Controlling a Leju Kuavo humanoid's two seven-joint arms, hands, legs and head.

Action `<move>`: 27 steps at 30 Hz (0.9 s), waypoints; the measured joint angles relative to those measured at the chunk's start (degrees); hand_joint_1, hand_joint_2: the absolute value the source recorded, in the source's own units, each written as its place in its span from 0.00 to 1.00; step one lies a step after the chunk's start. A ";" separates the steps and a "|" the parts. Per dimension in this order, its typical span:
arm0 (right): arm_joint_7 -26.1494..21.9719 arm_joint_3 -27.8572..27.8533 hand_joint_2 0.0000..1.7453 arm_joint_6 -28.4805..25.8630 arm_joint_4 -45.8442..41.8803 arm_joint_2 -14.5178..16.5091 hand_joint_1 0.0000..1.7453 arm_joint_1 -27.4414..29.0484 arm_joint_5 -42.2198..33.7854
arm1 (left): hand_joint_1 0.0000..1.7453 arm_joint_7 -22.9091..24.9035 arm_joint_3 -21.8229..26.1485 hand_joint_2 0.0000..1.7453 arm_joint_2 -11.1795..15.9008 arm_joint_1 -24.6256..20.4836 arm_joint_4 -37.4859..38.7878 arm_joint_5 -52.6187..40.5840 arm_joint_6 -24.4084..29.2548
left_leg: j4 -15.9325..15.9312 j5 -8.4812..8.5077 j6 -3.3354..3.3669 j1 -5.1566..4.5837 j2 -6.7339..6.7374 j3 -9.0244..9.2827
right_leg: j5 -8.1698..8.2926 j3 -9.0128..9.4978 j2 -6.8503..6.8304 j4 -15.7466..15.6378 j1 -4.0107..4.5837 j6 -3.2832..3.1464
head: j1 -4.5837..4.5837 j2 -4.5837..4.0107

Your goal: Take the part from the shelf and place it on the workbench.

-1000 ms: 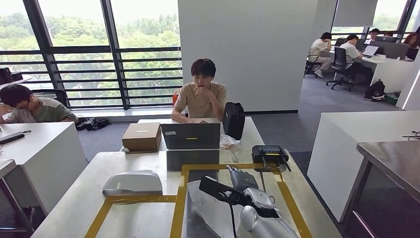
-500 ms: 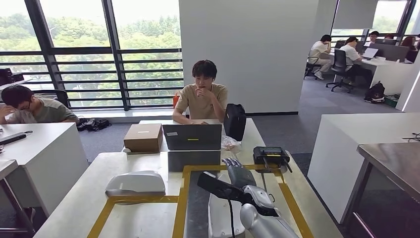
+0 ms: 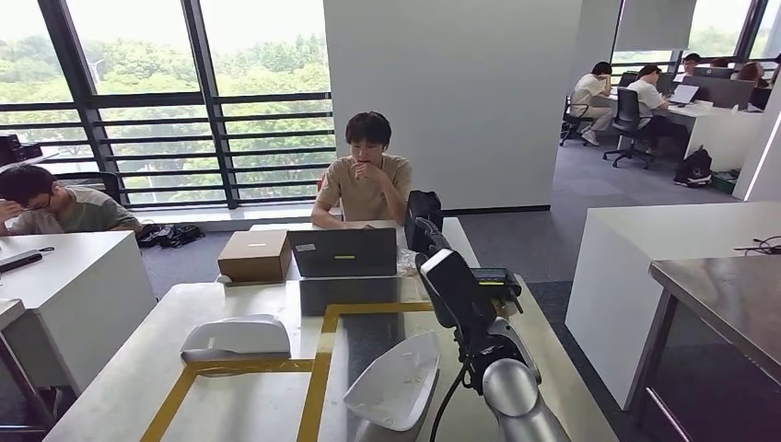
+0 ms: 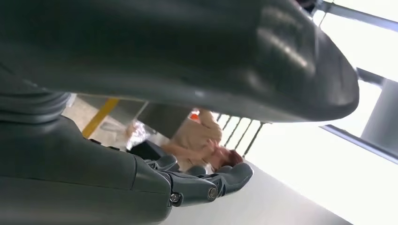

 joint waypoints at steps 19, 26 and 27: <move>-6.01 -1.09 0.00 -12.73 -26.99 -7.01 0.00 13.25 3.80 | 0.00 -0.83 0.35 0.00 0.29 1.08 -0.03 -1.26 -0.75 | -1.21 -0.76 4.88 -2.30 0.35 2.27 | -0.78 -6.23 -0.37 3.85 0.91 1.15 | 0.04 -0.01; -8.09 -1.90 0.00 -19.44 -32.12 -9.14 0.00 21.48 10.32 | 0.00 -0.69 0.35 0.00 -0.08 1.40 0.01 -1.37 -1.00 | 0.15 3.05 4.52 -2.43 0.49 -3.79 | -3.43 2.28 -0.43 4.79 1.31 0.93 | 0.11 0.00; -8.48 -2.06 0.00 -20.37 -32.52 -9.27 0.00 22.71 10.88 | 0.00 -0.69 0.35 0.00 -0.14 1.43 0.01 -1.22 -0.98 | 0.33 3.40 4.22 -2.46 0.46 -4.13 | -3.70 4.70 -0.45 1.48 1.49 0.48 | 0.05 0.01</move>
